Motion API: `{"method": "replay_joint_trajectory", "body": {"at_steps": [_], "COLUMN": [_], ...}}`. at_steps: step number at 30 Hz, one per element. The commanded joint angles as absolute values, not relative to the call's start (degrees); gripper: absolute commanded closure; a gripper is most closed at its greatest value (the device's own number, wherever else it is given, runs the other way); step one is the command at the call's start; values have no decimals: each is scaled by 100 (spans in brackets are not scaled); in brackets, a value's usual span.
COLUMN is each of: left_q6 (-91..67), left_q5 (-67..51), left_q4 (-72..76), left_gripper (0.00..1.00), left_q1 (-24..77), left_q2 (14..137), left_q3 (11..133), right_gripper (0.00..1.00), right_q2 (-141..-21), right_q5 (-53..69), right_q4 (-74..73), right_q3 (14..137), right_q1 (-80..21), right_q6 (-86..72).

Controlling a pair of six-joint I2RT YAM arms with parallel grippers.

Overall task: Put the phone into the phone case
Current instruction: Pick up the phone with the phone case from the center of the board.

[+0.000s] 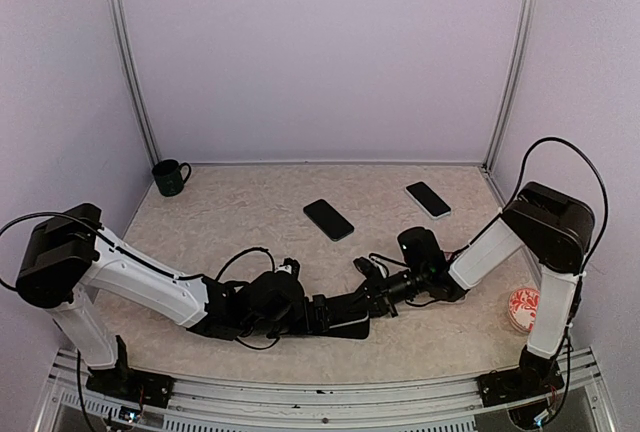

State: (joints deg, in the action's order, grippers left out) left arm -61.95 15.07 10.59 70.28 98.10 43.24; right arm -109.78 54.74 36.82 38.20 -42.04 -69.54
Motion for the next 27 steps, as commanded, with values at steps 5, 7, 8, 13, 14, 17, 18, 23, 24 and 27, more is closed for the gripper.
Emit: {"method": "replay_joint_trajectory", "body": {"at_steps": [5, 7, 8, 13, 14, 17, 18, 23, 24, 27], "left_q6": [-6141, -6103, -6088, -6060, -6068, -6082, -6075, -5934, -5888, -5746], "left_q5": [1037, 1053, 1062, 1059, 1074, 1134, 1172, 1342, 1383, 1513], "left_q4": [1110, 1076, 1073, 1085, 1082, 1081, 1074, 1056, 1043, 940], "left_gripper": [1, 1, 1, 1, 1, 1, 1, 1, 1, 1], "left_q1": [7128, 7128, 7128, 7128, 7128, 7121, 7119, 6988, 6962, 6873], "left_q2": [9911, 9891, 9882, 9886, 9888, 9839, 9801, 9370, 9270, 8838], "left_q3": [4449, 4483, 4497, 4526, 4510, 4442, 4420, 4230, 4186, 4087], "right_gripper": [100, 100, 100, 100, 100, 100, 100, 100, 100, 100], "right_q2": [-11400, -11496, -11564, -11862, -11880, -11798, -11739, -11366, -11294, -11092], "right_q5": [4473, 4485, 4497, 4677, 4717, 4799, 4844, 5026, 5054, 5133], "right_q4": [4089, 4117, 4120, 4396, 4479, 4636, 4638, 4700, 4724, 4778], "right_q3": [3649, 3712, 3762, 3897, 3871, 3803, 3805, 3766, 3746, 3724], "right_q1": [-4544, -4604, -4634, -4753, -4755, -4747, -4739, -4608, -4570, -4441], "right_q6": [-7186, -7183, -7173, -7287, -7320, -7324, -7290, -7170, -7160, -7124]}}
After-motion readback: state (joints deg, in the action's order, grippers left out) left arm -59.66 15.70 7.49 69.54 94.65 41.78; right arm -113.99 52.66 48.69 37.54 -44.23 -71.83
